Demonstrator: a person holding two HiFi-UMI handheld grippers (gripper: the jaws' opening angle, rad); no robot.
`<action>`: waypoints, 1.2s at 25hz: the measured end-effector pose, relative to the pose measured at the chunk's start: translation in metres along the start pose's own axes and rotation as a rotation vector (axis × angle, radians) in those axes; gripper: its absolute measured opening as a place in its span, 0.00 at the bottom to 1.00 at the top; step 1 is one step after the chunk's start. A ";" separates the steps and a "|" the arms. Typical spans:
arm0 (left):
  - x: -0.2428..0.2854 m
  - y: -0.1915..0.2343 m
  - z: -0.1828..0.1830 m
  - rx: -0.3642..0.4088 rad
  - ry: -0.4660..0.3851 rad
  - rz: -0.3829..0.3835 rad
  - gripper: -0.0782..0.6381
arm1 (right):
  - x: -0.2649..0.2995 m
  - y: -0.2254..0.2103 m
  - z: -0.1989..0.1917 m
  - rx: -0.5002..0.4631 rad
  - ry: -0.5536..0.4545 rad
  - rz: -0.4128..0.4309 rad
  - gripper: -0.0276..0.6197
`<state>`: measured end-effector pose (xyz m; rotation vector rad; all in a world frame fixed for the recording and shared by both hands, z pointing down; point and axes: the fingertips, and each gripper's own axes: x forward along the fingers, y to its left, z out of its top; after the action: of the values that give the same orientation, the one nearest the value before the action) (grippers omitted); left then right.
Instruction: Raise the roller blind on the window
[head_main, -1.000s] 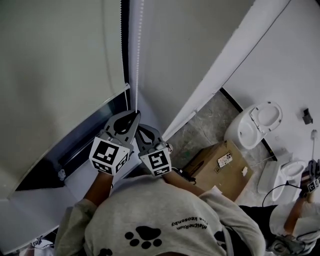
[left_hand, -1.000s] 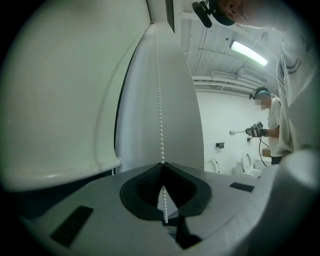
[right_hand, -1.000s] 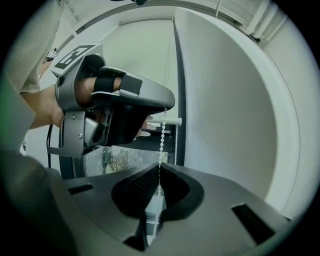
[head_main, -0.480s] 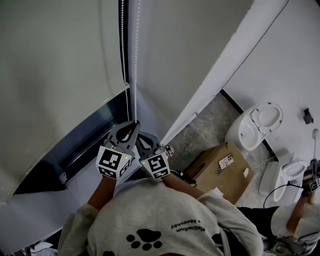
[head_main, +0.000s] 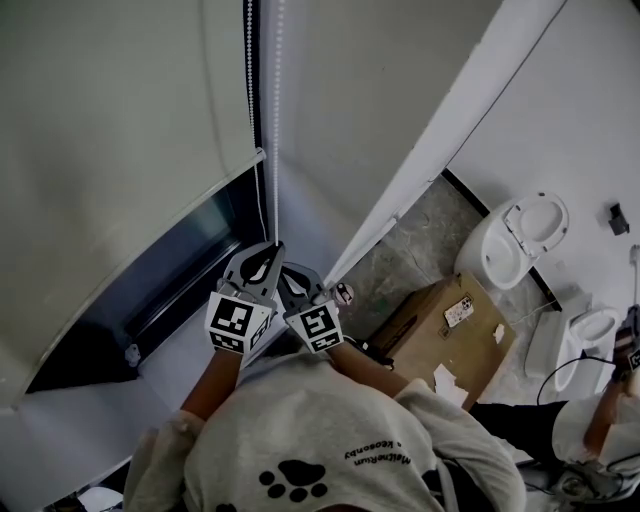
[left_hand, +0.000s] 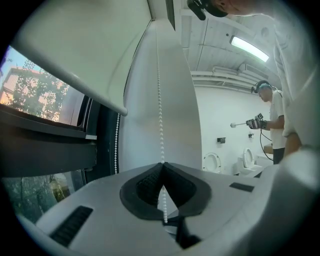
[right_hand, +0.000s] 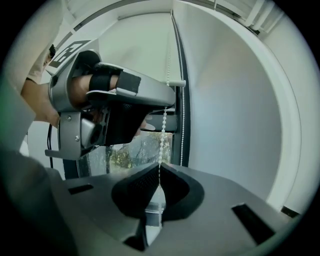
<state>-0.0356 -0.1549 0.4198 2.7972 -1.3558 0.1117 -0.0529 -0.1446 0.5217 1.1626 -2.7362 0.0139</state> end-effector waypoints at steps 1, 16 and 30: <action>0.000 0.000 0.001 -0.001 -0.002 -0.004 0.12 | 0.000 0.000 0.000 0.006 -0.004 -0.005 0.06; 0.003 -0.006 -0.024 -0.010 0.018 -0.018 0.12 | -0.004 0.000 -0.028 0.008 0.081 -0.034 0.06; 0.000 -0.004 -0.025 -0.031 0.012 -0.031 0.12 | -0.071 -0.035 0.122 0.065 -0.214 -0.120 0.19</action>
<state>-0.0343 -0.1509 0.4444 2.7864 -1.2996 0.1048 0.0022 -0.1267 0.3886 1.4215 -2.8611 -0.0385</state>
